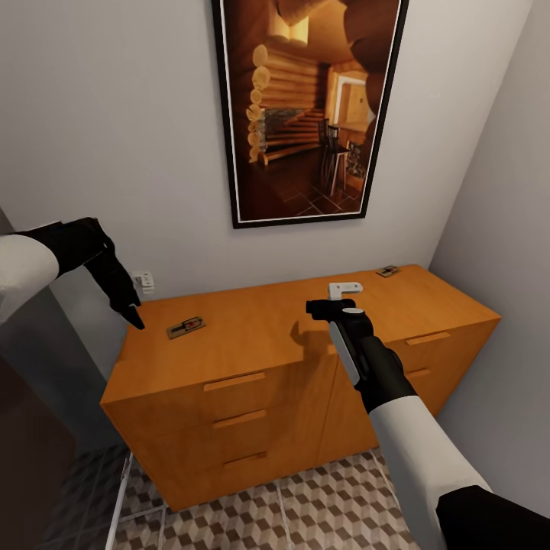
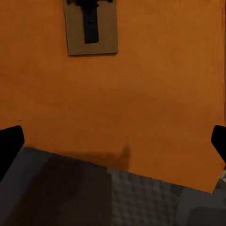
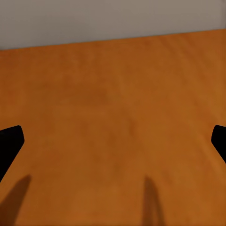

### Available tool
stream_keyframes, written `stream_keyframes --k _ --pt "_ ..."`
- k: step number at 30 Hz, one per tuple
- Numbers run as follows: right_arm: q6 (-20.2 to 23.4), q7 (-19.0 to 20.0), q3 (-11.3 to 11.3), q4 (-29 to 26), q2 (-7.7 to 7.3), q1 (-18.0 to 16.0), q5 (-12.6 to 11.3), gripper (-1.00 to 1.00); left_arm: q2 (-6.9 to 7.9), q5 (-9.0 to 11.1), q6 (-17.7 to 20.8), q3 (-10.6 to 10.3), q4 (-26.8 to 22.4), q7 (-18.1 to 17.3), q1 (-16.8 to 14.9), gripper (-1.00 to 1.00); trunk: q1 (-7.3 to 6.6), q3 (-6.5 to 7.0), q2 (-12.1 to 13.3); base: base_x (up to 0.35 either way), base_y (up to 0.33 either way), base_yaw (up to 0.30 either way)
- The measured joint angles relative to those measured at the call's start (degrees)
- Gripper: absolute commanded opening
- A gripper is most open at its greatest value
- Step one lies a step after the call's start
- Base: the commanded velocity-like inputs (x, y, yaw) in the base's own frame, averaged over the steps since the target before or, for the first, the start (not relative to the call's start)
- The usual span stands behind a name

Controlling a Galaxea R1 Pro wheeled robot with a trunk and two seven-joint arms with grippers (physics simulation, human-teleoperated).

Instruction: Take the four mousetraps from the cabinet in the bathroom and place them on the bathroom floor. Make sure all four end up on the same floor surface, and ensure that at least two of them are either under or directly next to the same bathroom sink.

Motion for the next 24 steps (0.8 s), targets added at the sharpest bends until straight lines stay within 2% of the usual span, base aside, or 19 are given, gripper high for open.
stream_keyframes --k 6,10,18,24 --pt "0.0 0.0 0.0 0.0 0.01 0.0 0.0 1.0 -1.84 0.1 0.1 0.0 0.1 0.1 0.0 1.0 0.0 0.0 0.0 0.014 0.0 0.0" --pt "0.0 0.0 0.0 0.0 -0.02 0.0 0.1 1.0 -2.57 0.1 0.1 0.0 0.3 0.1 0.0 1.0 -0.02 0.0 0.0 0.14 0.0 0.0" --pt "0.0 0.0 0.0 0.1 -0.07 0.0 0.1 1.0 -2.94 0.1 0.0 0.1 0.6 0.1 0.0 1.0 -0.03 0.0 0.0 0.262 0.0 0.0" --pt "0.0 0.0 0.0 0.1 -0.01 0.0 0.1 1.0 -2.73 0.1 -0.1 0.1 0.6 -0.1 0.0 1.0 -0.01 0.0 0.0 0.085 0.0 0.0"
